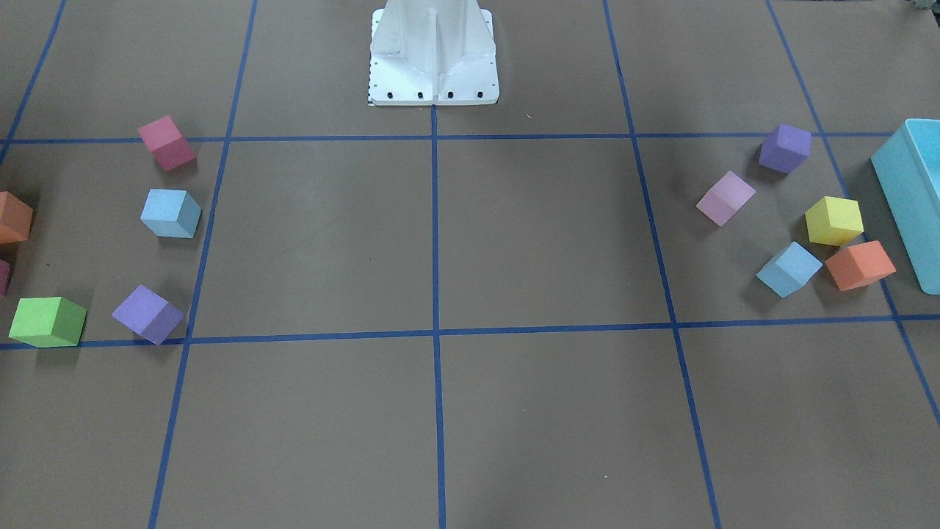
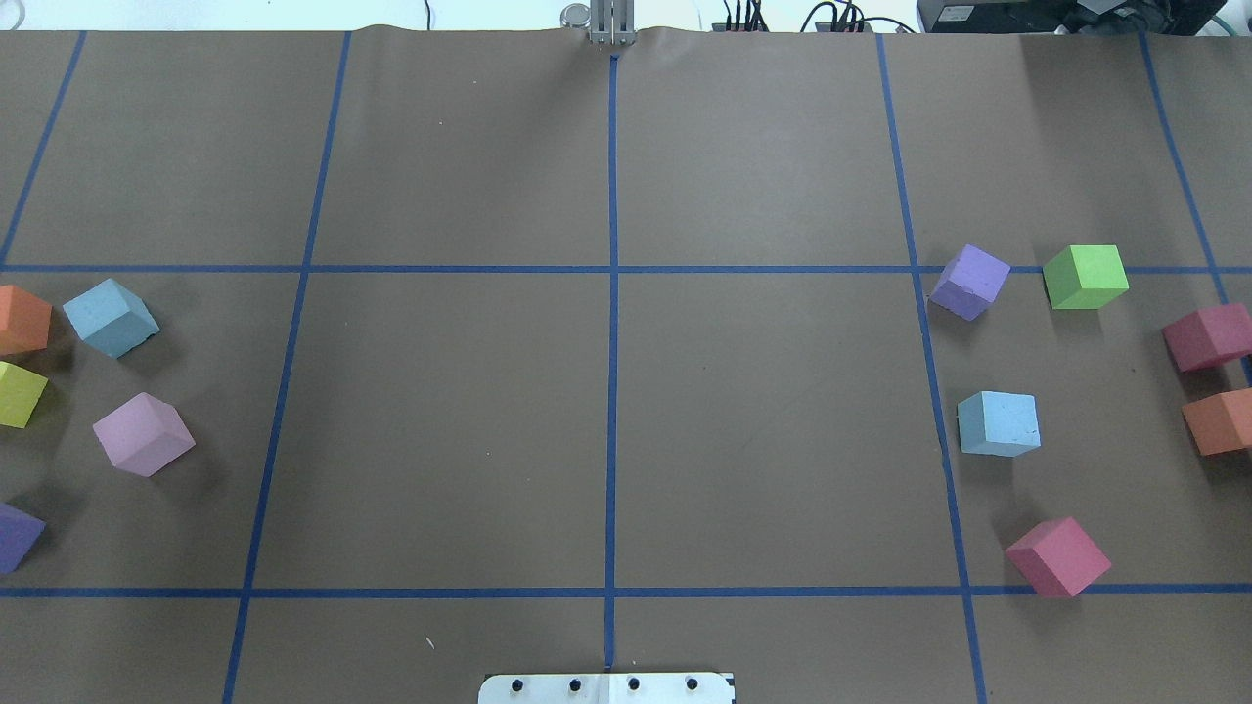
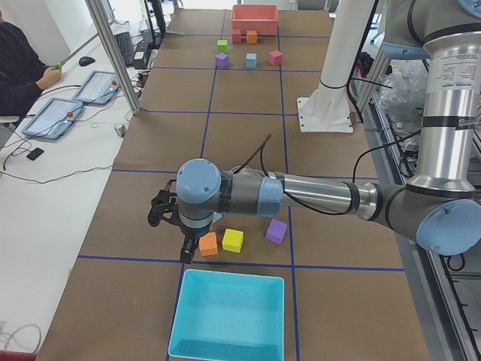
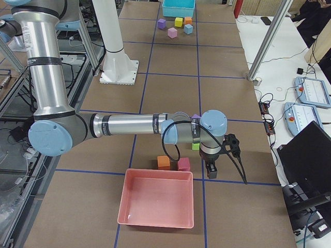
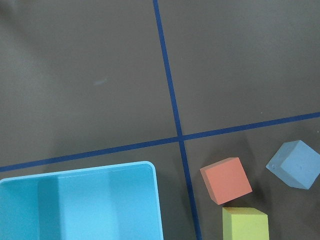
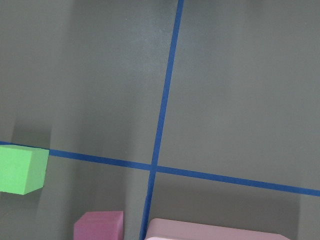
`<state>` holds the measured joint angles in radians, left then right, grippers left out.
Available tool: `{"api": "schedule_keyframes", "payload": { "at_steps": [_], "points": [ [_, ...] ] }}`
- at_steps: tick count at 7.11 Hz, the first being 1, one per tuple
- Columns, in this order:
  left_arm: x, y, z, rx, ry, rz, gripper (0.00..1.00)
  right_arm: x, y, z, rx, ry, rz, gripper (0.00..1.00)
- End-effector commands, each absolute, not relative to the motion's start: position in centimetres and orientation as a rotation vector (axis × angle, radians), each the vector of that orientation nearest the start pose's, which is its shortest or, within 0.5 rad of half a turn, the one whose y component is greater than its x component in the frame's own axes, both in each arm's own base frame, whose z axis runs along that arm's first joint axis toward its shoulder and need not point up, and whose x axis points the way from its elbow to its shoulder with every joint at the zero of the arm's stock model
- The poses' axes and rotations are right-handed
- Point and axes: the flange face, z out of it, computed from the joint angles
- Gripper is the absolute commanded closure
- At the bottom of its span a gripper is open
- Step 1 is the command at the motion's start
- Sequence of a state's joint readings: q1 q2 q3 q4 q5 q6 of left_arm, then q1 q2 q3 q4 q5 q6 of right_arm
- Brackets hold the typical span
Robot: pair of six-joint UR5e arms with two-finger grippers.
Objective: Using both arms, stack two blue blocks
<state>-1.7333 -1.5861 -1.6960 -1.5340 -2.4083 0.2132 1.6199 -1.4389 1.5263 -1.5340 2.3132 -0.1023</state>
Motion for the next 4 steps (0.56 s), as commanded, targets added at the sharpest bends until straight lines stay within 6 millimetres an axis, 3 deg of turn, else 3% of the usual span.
{"api": "schedule_keyframes", "payload": {
  "at_steps": [1, 3, 4],
  "points": [
    [-14.0, -48.5, 58.8, 0.253, 0.804, 0.091, 0.02, 9.3, -55.1, 61.0, 0.17, -0.735, -0.084, 0.0],
    [-14.0, -48.4, 58.9, 0.251, 0.804, 0.089, 0.02, 8.9, -55.5, 58.8, 0.204, -0.739, -0.1, 0.0],
    [-13.9, -48.4, 58.9, 0.249, 0.805, 0.091, 0.02, 7.8, -55.8, 58.8, 0.194, -0.747, -0.117, 0.0]
  ]
}}
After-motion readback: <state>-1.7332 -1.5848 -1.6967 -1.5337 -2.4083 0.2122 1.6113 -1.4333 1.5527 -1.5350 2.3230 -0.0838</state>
